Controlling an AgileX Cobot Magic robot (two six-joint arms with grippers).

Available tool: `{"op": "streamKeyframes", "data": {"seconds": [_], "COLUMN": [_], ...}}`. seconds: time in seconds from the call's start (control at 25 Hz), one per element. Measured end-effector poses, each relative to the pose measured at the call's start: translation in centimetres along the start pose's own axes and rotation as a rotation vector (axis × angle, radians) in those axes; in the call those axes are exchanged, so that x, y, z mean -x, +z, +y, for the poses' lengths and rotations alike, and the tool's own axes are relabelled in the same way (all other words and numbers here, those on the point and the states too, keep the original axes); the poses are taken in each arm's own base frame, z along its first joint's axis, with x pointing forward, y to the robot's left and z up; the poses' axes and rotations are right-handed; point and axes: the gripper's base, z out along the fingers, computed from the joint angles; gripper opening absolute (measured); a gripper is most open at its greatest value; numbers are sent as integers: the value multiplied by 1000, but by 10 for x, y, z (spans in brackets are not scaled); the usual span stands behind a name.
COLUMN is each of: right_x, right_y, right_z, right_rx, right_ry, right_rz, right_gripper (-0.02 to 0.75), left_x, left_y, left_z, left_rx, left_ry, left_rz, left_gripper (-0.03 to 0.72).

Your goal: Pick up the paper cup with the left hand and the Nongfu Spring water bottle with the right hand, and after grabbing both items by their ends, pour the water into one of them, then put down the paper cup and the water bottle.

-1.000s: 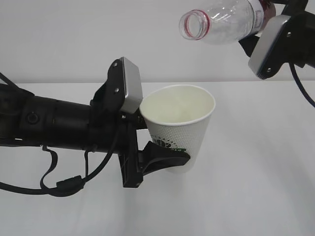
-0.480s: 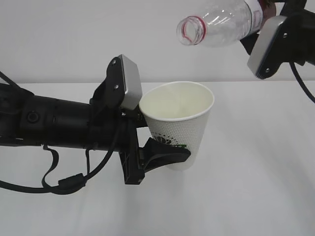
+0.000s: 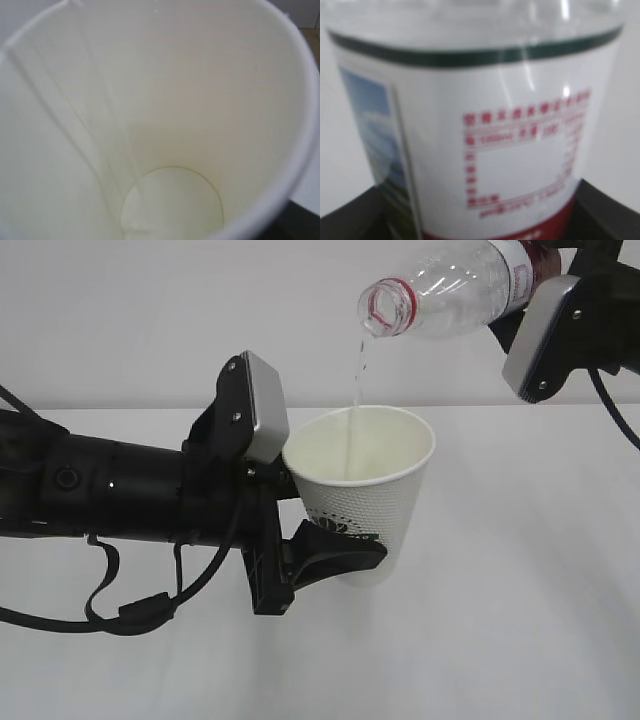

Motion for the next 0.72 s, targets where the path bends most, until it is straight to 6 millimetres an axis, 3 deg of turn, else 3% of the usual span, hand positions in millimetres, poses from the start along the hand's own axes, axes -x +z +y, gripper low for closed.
{"op": "streamKeyframes", "data": {"seconds": [0.72], "right_x": [0], "right_y": [0], "right_z": [0], "right_rx": [0], "right_ry": [-4], "right_rz": [0], "right_gripper": [523], "left_x": [0], "left_y": [0], "left_z": [0], "left_rx": [4], "left_ry": [0], "left_rz": [4], "left_gripper": [512]}}
